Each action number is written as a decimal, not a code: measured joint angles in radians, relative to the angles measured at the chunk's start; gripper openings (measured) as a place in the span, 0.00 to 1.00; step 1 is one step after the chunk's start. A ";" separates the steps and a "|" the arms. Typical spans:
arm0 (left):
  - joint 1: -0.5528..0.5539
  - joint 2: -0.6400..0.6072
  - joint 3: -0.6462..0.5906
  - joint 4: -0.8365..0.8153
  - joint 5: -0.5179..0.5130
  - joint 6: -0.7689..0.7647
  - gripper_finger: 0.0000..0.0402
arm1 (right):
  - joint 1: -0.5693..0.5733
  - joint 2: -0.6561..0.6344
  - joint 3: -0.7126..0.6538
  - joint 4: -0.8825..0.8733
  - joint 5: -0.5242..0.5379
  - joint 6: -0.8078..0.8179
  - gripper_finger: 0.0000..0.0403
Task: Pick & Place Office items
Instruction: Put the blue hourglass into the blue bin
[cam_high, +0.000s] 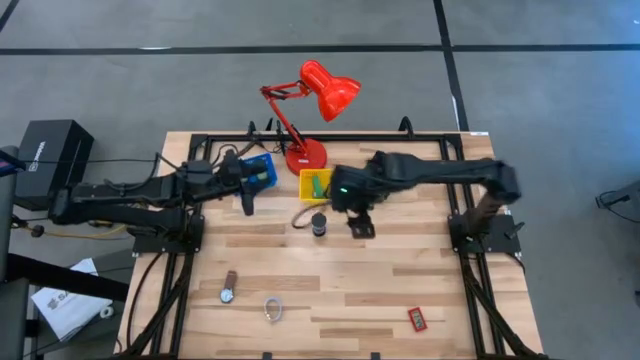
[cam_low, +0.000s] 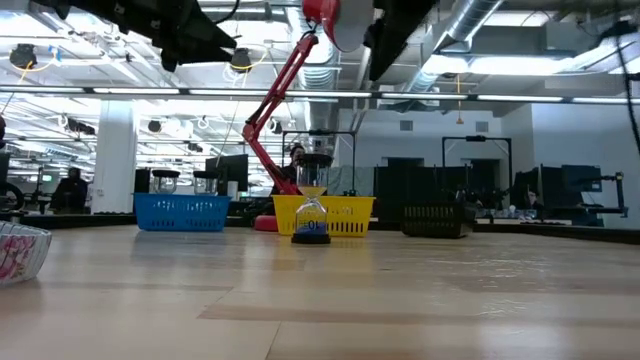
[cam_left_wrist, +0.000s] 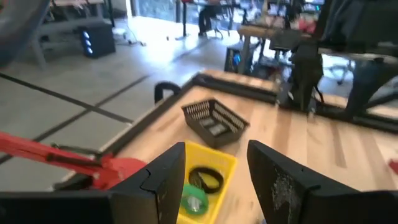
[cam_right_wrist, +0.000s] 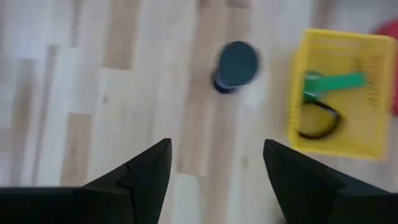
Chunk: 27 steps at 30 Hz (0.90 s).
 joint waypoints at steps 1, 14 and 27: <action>-0.008 0.001 -0.003 -0.005 0.001 -0.008 0.42 | 0.004 -0.053 -0.103 0.081 -0.025 -0.008 0.61; -0.090 0.095 -0.082 0.179 0.077 -0.102 0.42 | -0.132 -0.497 -1.095 1.230 -0.226 -0.172 0.61; -0.073 0.551 -0.076 0.569 0.167 0.092 0.42 | -0.386 -0.367 -1.263 1.840 -0.227 0.020 0.61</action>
